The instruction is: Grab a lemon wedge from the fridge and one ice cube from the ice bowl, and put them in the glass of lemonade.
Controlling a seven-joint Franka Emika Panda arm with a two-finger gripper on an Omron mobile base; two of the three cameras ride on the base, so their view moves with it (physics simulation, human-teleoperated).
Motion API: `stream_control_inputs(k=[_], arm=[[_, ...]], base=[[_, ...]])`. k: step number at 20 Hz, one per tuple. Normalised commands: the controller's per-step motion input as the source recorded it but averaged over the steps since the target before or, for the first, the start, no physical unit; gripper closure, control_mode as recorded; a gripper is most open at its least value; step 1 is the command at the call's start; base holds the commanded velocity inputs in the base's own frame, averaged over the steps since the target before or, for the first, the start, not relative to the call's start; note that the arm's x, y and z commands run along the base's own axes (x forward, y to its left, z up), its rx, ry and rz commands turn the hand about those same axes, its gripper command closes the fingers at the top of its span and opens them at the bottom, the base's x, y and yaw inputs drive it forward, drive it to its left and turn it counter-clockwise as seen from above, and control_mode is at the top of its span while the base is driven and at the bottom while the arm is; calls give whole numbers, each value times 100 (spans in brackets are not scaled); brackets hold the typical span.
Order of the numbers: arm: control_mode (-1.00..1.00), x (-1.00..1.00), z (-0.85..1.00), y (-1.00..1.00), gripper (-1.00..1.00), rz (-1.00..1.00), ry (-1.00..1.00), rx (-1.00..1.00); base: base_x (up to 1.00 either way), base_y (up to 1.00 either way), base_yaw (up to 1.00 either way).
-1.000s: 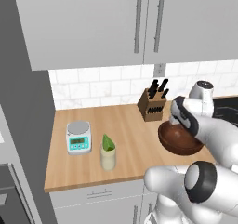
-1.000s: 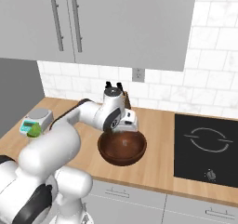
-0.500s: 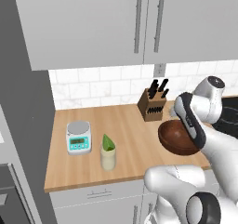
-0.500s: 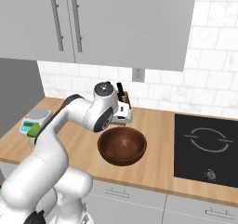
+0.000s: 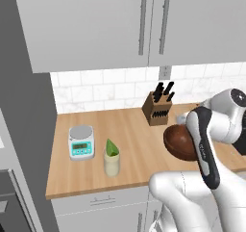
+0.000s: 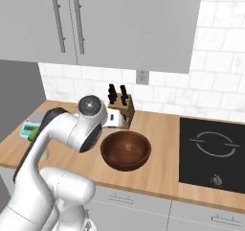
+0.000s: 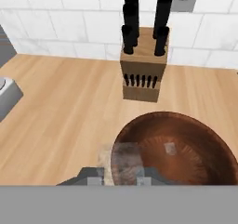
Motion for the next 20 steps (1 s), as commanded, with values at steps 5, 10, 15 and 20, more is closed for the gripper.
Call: stream_control_inputs(k=[5, 10, 15, 20], arm=[[-100, -34, 20, 70, 100, 9, -16, 0], [-100, -1, 16, 99, 100, 10, -1, -3], [-100, -4, 11, 100, 100, 17, 7, -11], [-100, -22, 0, 99, 100, 14, 2, -20]], base=[[0, 0, 0], [0, 0, 0], [0, 0, 0], [0, 0, 0]])
